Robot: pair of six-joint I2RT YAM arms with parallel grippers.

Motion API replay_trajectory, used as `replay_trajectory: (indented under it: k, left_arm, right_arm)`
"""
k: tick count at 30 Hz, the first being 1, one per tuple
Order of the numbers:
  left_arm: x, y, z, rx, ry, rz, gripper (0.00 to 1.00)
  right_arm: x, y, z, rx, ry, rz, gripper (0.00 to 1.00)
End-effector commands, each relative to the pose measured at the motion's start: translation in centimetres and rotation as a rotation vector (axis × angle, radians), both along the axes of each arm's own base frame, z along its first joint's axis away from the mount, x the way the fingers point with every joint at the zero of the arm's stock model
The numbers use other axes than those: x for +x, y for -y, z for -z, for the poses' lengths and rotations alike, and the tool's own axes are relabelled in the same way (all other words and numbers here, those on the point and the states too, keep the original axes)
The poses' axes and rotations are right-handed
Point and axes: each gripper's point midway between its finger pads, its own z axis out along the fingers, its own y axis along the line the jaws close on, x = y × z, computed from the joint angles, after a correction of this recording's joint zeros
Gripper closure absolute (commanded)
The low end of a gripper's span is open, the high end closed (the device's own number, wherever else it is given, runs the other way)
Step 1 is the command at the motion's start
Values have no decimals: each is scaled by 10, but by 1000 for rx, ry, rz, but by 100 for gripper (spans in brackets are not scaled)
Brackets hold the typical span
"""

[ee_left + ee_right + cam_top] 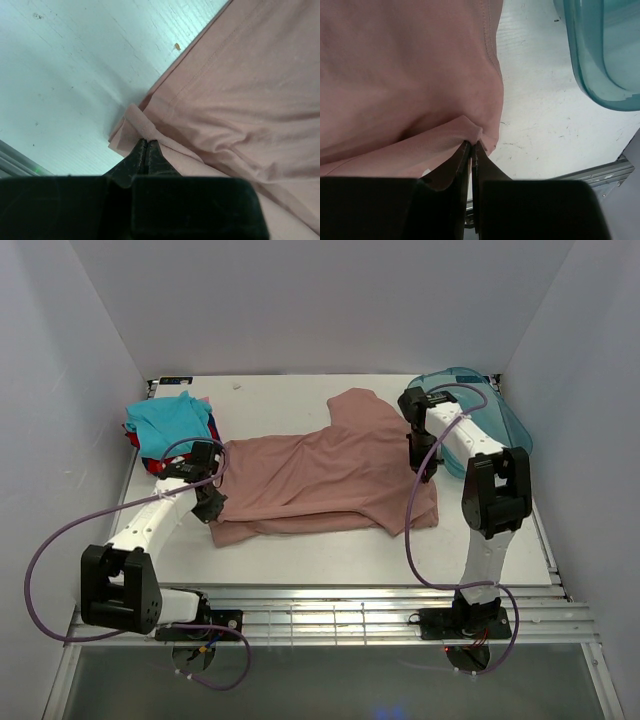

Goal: Fold and stack the t-shirts
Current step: Fold the tshirt

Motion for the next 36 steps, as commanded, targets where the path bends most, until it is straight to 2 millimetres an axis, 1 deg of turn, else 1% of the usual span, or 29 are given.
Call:
replay_trajectory:
  k: [1, 8, 9, 10, 11, 12, 13, 14, 15, 16, 17, 18, 19, 20, 21, 23, 24, 25, 26, 27, 28, 29, 30, 31, 32, 33, 34, 35, 36]
  left_arm:
    - [13, -2, 2, -13, 11, 16, 100]
    - [38, 7, 15, -38, -17, 68, 100]
    - [48, 8, 10, -39, 6, 78, 100]
    - [54, 8, 9, -36, 8, 83, 100]
    - [58, 8, 13, -29, -11, 98, 100]
    - [71, 9, 4, -23, 17, 103, 100]
    - [77, 8, 2, -15, 23, 108, 100]
    - [83, 8, 2, -7, 18, 115, 100]
    - [97, 7, -9, 7, 46, 126, 100]
    - [103, 6, -14, 16, 55, 127, 100]
    - [107, 5, -14, 25, 43, 129, 96]
    - [112, 4, -19, 37, 53, 141, 91]
    - [124, 5, -31, 41, 84, 147, 84]
    - [125, 4, -35, 49, 79, 149, 69]
    - [127, 3, -38, 53, 80, 149, 36]
    - [129, 0, -47, 72, 88, 141, 21]
    - [128, -1, -50, 77, 92, 138, 13]
    - [127, -2, -53, 81, 98, 133, 12]
    - [121, -3, -50, 81, 87, 131, 12]
    - [118, -2, -50, 76, 90, 126, 12]
    - [114, 0, -57, 59, 113, 114, 12]
    - [106, 4, -52, 51, 103, 119, 12]
    - [102, 9, -52, 41, 109, 121, 12]
    - [99, 14, -58, 30, 135, 126, 12]
    - [96, 30, -58, 15, 148, 152, 13]
    - [88, 38, -53, 16, 137, 168, 14]
    - [84, 47, -53, 20, 142, 187, 14]
    - [79, 66, -51, 24, 146, 227, 15]
    - [72, 76, -46, 24, 133, 249, 16]
  right_arm:
    - [14, 7, -9, -25, 26, -12, 92]
    - [24, 6, -2, -35, 10, -21, 92]
    - [25, 6, 3, -40, -3, -19, 92]
    - [27, 6, 3, -41, -3, -21, 92]
    - [33, 5, 0, -38, 7, -23, 92]
    - [36, 5, 3, -45, -1, -22, 92]
    - [39, 5, 1, -47, 2, -23, 92]
    - [48, 4, -4, -42, 26, -19, 92]
    - [51, 4, -3, -41, 25, -18, 92]
    - [55, 4, -5, -40, 31, -16, 92]
    - [64, 3, -13, -33, 63, -11, 92]
    - [68, 4, -15, -34, 74, -7, 92]
    - [72, 4, -20, -33, 93, -3, 90]
    - [76, 7, -25, -38, 113, 3, 82]
    - [81, 12, -37, -61, 155, 12, 70]
    - [84, 18, -50, -86, 204, 19, 59]
    - [80, 22, -63, -95, 235, 19, 58]
    - [76, 23, -67, -90, 250, 16, 58]
    - [78, 19, -74, -68, 296, 9, 55]
    - [64, 16, -80, -29, 308, -6, 55]
    - [58, 12, -81, 2, 314, -27, 55]
    - [51, 4, -82, 46, 318, -53, 55]
    - [44, -14, -92, 152, 348, -94, 55]
    - [27, -19, -74, 178, 292, -110, 56]
    - [16, -28, -70, 206, 270, -129, 56]
    - [5, -36, -68, 248, 256, -143, 57]
    - [-10, -38, -53, 256, 202, -140, 57]
    - [-20, -46, -52, 273, 199, -160, 57]
    - [-24, -53, -48, 298, 200, -175, 58]
